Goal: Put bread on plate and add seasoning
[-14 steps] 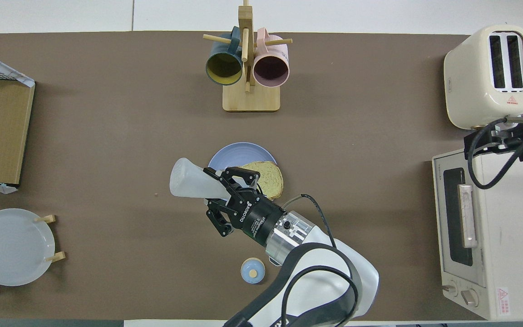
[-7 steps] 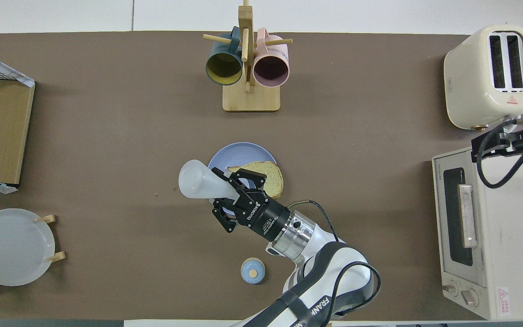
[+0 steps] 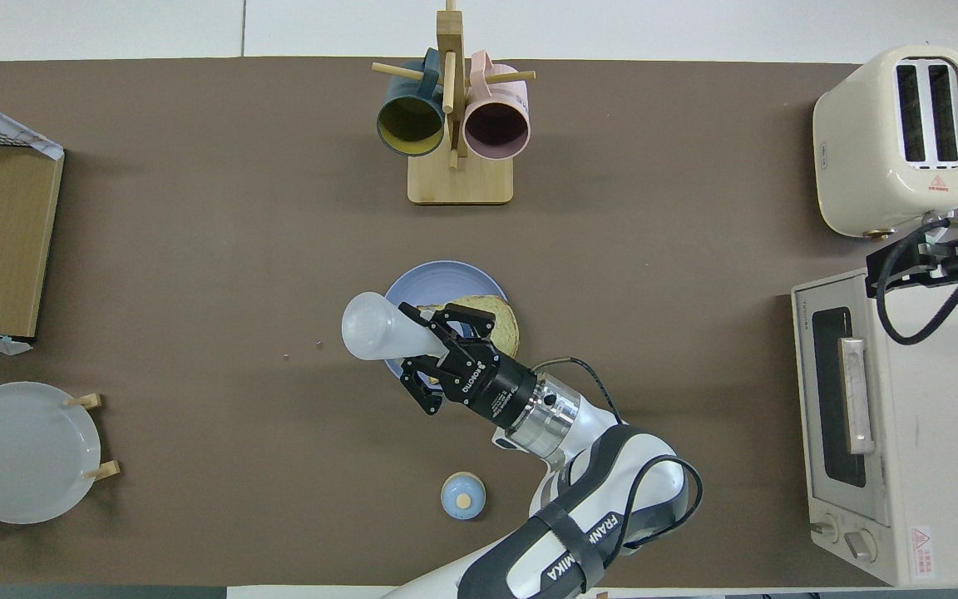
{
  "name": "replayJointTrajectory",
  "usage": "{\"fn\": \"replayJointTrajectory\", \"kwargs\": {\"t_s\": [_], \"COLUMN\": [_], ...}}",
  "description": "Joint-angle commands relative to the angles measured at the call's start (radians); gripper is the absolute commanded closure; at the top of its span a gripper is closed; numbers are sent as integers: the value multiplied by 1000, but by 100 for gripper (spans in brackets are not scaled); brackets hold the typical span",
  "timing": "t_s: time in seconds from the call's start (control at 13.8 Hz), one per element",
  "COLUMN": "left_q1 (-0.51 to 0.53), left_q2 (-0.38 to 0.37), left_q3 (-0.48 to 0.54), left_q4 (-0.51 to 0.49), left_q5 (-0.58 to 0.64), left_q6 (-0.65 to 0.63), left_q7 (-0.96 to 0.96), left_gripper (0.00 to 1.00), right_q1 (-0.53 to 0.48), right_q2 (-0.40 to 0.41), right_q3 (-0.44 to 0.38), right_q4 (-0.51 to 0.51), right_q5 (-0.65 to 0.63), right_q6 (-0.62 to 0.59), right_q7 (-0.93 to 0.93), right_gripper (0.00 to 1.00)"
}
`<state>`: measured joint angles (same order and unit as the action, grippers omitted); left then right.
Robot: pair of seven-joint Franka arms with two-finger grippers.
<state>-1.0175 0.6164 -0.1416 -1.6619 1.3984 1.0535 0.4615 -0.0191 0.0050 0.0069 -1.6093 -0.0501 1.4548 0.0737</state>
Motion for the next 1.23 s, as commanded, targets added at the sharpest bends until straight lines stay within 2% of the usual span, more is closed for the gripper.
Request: {"fn": "replayJointTrajectory", "kwargs": {"t_s": [0.0,0.36,0.58,0.73,1.16], "left_q1": [57,204,223,197,-5], "left_q2": [3,9,11,11,5], "left_q3": [4,4,2,0,-1], "left_q4": [5,4,5,7,14], "left_q5": [40,137,159,146,30], "left_q6": [11,62,65,56,-3], "left_q7": [8,6,9,13,17], "left_gripper": [100,100,100,100,100], "right_q1": [-10,-10,-12,-30,-36], "right_q2": [-20,-19,-14,-14,-17], "right_q3": [1,-1,-1,-2,-2], "right_q4": [-20,-20,-21,-23,-24], "right_q5": [-1,3,10,15,15], "right_q6": [7,10,42,41,36], "right_q7": [-25,-28,-83,-100,-92], "right_gripper": [0,0,0,0,0]}}
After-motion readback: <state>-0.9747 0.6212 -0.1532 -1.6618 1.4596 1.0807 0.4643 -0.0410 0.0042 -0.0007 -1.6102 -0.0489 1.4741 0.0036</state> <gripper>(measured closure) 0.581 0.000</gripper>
